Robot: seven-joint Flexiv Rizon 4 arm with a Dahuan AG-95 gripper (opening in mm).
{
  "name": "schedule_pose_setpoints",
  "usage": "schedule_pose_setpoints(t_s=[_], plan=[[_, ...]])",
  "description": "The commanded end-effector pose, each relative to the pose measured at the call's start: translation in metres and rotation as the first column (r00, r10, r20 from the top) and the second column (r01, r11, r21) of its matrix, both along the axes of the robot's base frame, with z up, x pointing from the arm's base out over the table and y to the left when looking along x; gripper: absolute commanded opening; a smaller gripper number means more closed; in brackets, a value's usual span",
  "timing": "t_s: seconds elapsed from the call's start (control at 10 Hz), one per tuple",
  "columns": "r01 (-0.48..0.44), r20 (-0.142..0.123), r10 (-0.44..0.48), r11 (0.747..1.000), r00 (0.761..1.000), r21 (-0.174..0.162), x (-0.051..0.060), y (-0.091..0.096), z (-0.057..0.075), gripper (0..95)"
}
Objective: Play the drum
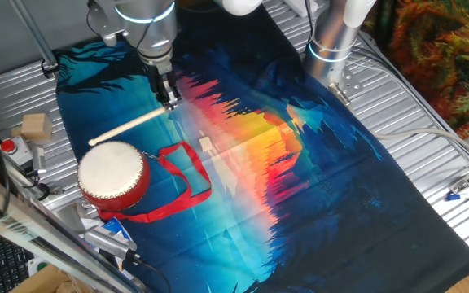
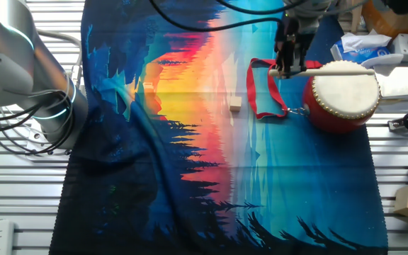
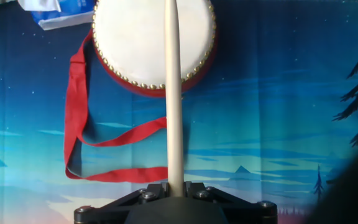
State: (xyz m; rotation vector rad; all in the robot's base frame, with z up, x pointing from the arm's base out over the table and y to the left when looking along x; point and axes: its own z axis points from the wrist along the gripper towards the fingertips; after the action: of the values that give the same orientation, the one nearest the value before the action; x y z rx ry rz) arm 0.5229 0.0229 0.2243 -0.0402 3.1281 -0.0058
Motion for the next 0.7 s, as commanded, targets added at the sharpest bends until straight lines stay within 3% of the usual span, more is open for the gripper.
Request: schedule_pose_setpoints(t_s=[0.1, 0.4, 0.7], plan=[[-0.004, 0.000, 0.004, 1.000, 1.000, -0.001, -0.001, 0.000, -0.003, 0.0], [-0.010, 0.000, 0.010, 1.000, 1.000, 0.006, -0.004, -0.005, -0.023, 0.0], [-0.002, -0.014, 0.003, 0.999, 1.000, 0.052, -0.005, -0.006, -0.030, 0.0]])
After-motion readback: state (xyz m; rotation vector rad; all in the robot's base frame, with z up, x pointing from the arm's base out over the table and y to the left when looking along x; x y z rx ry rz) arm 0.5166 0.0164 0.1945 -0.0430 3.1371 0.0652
